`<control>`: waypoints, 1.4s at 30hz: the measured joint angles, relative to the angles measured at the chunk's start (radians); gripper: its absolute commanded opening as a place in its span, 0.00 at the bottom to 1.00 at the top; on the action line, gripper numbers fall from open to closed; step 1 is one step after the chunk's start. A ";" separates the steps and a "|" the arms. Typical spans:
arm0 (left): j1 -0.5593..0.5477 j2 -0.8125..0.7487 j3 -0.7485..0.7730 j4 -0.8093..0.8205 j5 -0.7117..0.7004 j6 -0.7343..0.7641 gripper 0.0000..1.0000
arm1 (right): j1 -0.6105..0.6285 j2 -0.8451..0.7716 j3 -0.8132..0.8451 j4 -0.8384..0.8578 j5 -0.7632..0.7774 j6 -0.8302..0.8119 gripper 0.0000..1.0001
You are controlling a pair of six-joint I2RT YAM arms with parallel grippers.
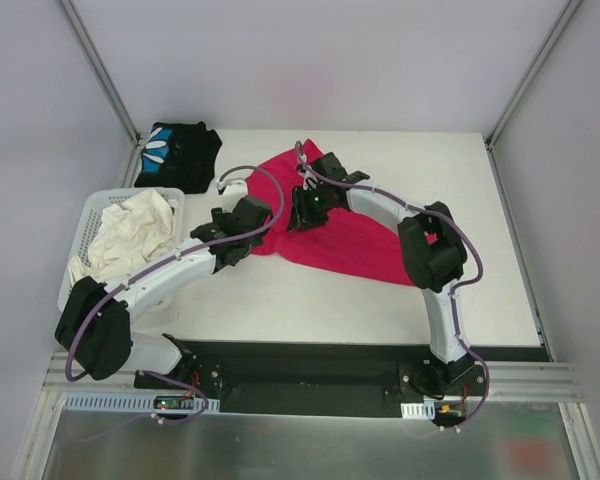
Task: Fold and stack the t-shirts
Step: Fold the flattened tshirt in 1/3 of the way
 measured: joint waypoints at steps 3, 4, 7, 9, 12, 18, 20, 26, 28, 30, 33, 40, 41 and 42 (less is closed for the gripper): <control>-0.008 -0.007 -0.017 0.004 0.001 -0.002 0.49 | -0.004 0.017 0.000 -0.004 0.018 -0.004 0.43; -0.013 -0.011 -0.022 0.008 0.002 0.008 0.49 | -0.009 0.018 0.000 -0.005 0.019 -0.006 0.43; -0.013 -0.029 -0.037 0.063 0.039 0.072 0.50 | -0.047 0.003 -0.029 0.017 0.019 -0.010 0.43; -0.014 -0.035 -0.040 0.092 0.067 0.107 0.50 | -0.094 -0.034 -0.099 0.045 0.020 -0.011 0.43; -0.020 -0.041 -0.040 0.140 0.129 0.163 0.50 | -0.185 -0.120 -0.226 0.056 0.021 -0.009 0.43; -0.020 -0.042 -0.027 0.168 0.212 0.235 0.51 | -0.317 -0.397 -0.520 0.103 0.085 0.006 0.45; -0.020 -0.042 -0.009 0.168 0.227 0.268 0.51 | -0.317 -0.462 -0.563 0.121 0.100 0.008 0.45; -0.020 -0.056 0.050 0.189 0.283 0.343 0.51 | -0.384 -0.483 -0.592 0.198 0.097 0.026 0.44; -0.020 -0.076 0.050 0.188 0.296 0.350 0.52 | -0.422 -0.472 -0.605 0.216 0.097 0.035 0.44; -0.020 -0.106 0.049 0.186 0.311 0.352 0.53 | -0.460 -0.452 -0.618 0.237 0.095 0.049 0.44; -0.020 -0.162 0.049 0.186 0.329 0.354 0.53 | -0.504 -0.417 -0.626 0.258 0.095 0.070 0.44; -0.020 -0.216 0.049 0.181 0.344 0.361 0.53 | -0.554 -0.369 -0.649 0.304 0.093 0.104 0.43; -0.020 -0.215 0.049 0.176 0.346 0.362 0.53 | -0.562 -0.367 -0.655 0.311 0.093 0.108 0.44; -0.020 -0.215 0.049 0.172 0.347 0.363 0.53 | -0.574 -0.364 -0.665 0.319 0.093 0.115 0.44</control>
